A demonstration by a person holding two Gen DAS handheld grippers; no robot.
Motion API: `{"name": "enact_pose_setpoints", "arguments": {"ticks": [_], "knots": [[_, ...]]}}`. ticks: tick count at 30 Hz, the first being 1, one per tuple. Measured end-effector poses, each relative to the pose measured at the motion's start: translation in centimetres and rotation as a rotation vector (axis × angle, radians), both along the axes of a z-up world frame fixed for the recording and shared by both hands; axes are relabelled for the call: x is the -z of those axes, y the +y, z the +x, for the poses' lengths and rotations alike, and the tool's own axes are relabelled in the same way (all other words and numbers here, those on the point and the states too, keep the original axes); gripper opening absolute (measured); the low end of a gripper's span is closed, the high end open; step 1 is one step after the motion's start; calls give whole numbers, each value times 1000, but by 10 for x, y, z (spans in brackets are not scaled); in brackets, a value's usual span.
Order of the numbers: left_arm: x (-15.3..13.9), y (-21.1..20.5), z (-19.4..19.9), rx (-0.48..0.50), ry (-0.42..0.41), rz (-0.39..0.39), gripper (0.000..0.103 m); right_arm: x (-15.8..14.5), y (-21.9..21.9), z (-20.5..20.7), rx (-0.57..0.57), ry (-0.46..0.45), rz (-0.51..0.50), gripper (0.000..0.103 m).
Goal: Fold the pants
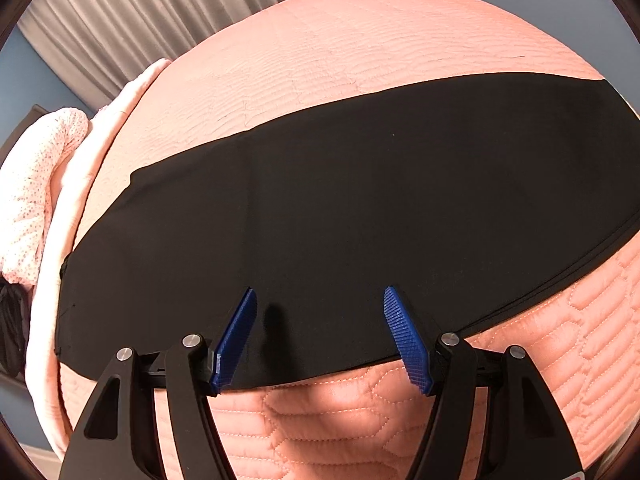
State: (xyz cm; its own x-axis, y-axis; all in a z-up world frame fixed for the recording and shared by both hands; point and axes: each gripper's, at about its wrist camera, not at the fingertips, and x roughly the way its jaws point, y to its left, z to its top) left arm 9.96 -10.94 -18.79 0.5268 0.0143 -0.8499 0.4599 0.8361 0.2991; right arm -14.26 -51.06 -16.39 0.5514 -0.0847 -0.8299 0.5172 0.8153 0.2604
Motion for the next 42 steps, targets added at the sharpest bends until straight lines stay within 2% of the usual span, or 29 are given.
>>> {"name": "enact_pose_setpoints", "arguments": {"ticks": [1,2,3,5,6,8,11,14,15,18,20,21,26,28,31,35,36,40,42], "knots": [[0,-1,0,3,0,11,65,-2,2,2,-28,17,-28,34],[0,-2,0,8,1,18,65,-7,5,8,-51,31,-40,19],[1,-3,0,11,-3,25,65,-12,7,13,-65,41,-52,15],[1,-4,-3,19,-9,35,65,-16,8,19,-102,80,-115,13],[2,-3,-3,20,-11,36,66,-11,1,19,-94,89,-116,13],[2,-1,-2,21,-11,35,72,-5,-16,13,-57,56,-10,13],[1,5,0,25,12,7,74,-7,-16,5,-79,21,25,21],[-6,17,3,-3,19,-26,74,-15,-26,-26,21,-81,181,23],[-8,18,1,-7,12,-26,74,-12,-29,-35,50,-136,281,25],[-14,27,-2,-26,4,-42,74,12,-23,-52,117,-225,548,26],[-17,29,-4,-38,12,-66,74,30,-12,-54,149,-255,653,27],[-18,30,-6,-39,11,-76,74,36,-1,-41,155,-244,686,27],[-17,28,-14,-45,24,-100,74,43,25,-7,172,-327,661,27],[-19,24,-20,-41,18,-105,74,46,26,10,192,-315,656,27],[-24,18,-25,-31,9,-117,74,36,34,28,168,-276,556,29],[-29,8,-28,-7,-21,-111,74,18,47,45,128,-241,427,43],[-29,6,-28,-3,-25,-109,74,17,48,49,130,-231,405,43],[-31,3,-25,-3,-29,-107,74,20,40,57,177,-230,428,42],[-31,7,-22,-16,-30,-100,74,19,36,53,191,-218,437,35]]}}
